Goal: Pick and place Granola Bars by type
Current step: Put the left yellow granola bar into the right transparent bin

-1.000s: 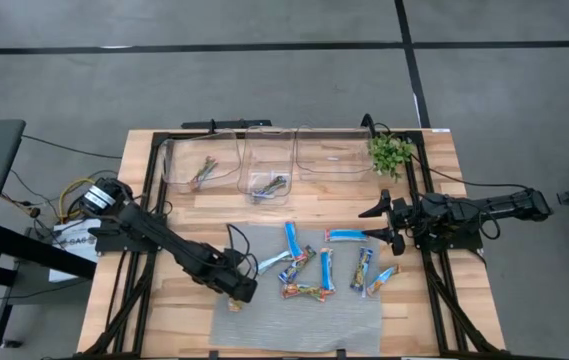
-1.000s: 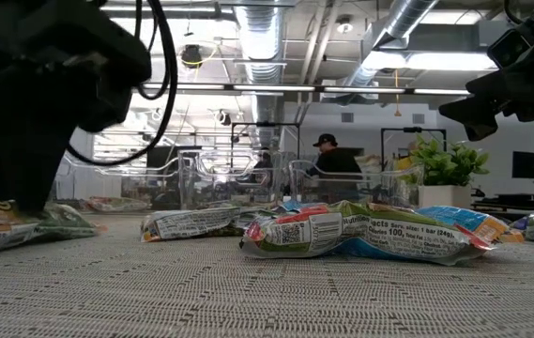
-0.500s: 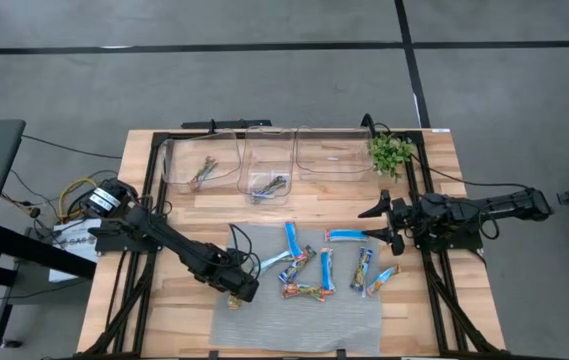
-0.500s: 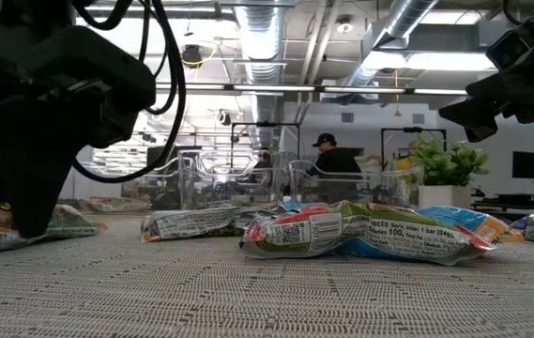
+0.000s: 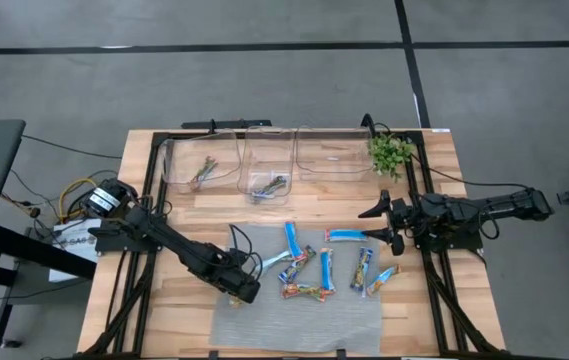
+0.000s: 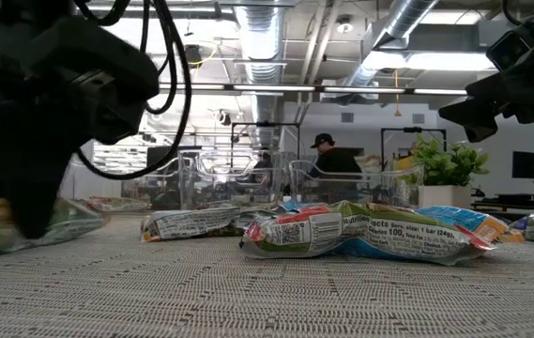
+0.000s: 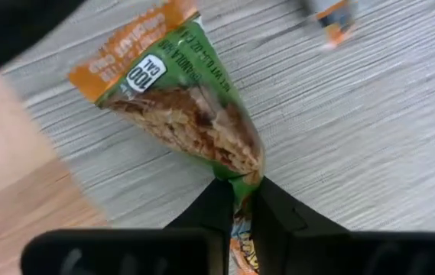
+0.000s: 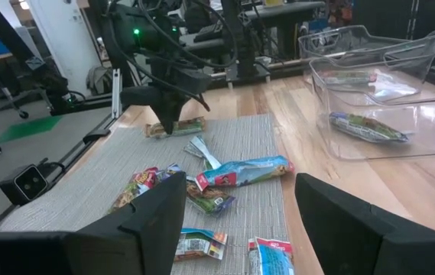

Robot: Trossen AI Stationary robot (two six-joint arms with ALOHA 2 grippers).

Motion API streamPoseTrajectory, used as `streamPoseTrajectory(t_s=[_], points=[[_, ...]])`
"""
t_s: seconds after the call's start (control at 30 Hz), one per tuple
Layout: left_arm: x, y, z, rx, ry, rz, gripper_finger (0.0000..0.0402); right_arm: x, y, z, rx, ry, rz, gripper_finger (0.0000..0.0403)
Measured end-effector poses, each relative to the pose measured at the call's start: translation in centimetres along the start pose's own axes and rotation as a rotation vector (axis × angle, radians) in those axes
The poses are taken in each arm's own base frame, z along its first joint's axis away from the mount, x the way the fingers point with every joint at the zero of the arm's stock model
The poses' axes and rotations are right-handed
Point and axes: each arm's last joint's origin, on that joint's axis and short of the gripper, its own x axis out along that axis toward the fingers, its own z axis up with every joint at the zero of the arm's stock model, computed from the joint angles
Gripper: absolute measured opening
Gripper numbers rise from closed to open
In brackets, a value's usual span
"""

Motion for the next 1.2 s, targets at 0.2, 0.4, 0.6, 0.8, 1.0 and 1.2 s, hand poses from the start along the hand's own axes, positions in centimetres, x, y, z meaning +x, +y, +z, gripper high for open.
streamPoseTrajectory(t_s=[0.2, 0.4, 0.6, 0.8, 1.0, 1.2], points=[[-1.8, -1.2, 0.2, 0.05, -0.086, -0.153, 0.0054, 0.0, 0.0, 0.0, 0.0, 0.0, 0.0, 0.024], [-4.6, -2.6, 0.4, 0.139, -0.237, -0.356, 0.0058, 0.0, 0.0, 0.0, 0.0, 0.0, 0.0, 0.024], [-7.3, -4.1, 1.4, 0.205, -0.418, -0.555, 0.0058, 0.0, 0.0, 0.0, 0.0, 0.0, 0.0, 0.024], [-9.3, -5.6, 2.6, 0.246, -0.538, -0.744, 0.0059, 0.0, 0.0, 0.0, 0.0, 0.0, 0.0, 0.024], [-9.8, -5.9, 3.6, 0.235, -0.577, -0.778, 0.0059, 0.0, 0.0, 0.0, 0.0, 0.0, 0.0, 0.024], [-9.9, -5.7, 5.4, 0.226, -0.62, -0.755, 0.0059, 0.0, 0.0, 0.0, 0.0, 0.0, 0.0, 0.024]])
